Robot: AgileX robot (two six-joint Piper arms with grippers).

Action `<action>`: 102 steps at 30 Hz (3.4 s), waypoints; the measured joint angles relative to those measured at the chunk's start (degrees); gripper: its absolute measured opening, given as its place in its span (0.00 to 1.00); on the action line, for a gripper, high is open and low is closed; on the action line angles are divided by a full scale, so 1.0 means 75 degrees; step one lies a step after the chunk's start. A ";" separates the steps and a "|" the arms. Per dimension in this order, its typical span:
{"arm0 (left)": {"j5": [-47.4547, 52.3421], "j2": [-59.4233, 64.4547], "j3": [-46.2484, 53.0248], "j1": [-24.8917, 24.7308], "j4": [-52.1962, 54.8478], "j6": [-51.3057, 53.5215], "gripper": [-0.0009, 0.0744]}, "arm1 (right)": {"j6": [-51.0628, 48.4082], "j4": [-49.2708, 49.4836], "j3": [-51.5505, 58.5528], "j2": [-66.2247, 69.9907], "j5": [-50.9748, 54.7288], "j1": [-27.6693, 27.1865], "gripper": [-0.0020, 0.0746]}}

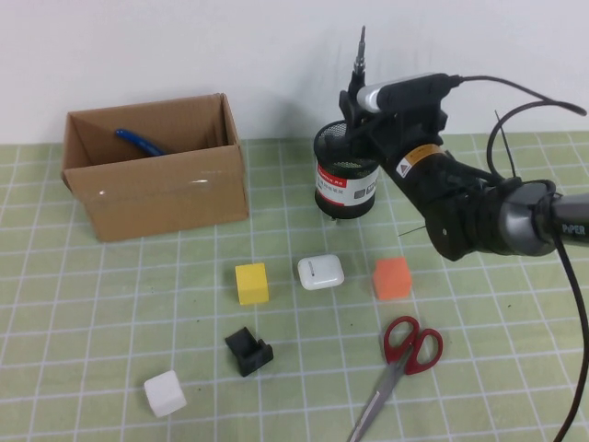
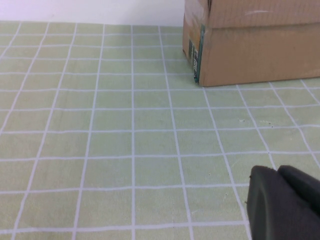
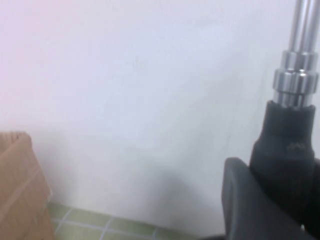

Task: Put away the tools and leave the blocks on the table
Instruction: Place the picked object into the round holder, then pick up the scissors from the table

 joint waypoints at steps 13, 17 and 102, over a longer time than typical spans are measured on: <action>0.0000 0.0000 0.0000 0.0000 0.0000 0.0000 0.01 | -0.0084 0.0057 -0.0066 0.0146 0.0678 0.0000 0.35; 0.0000 0.0000 0.0000 0.0000 0.0000 0.0000 0.01 | -0.0084 -0.0157 -0.0066 0.0003 0.1148 0.0000 0.41; 0.0000 0.0000 0.0000 0.0000 0.0000 0.0000 0.01 | -1.2390 0.0126 0.1985 -0.2080 1.1755 0.1855 0.41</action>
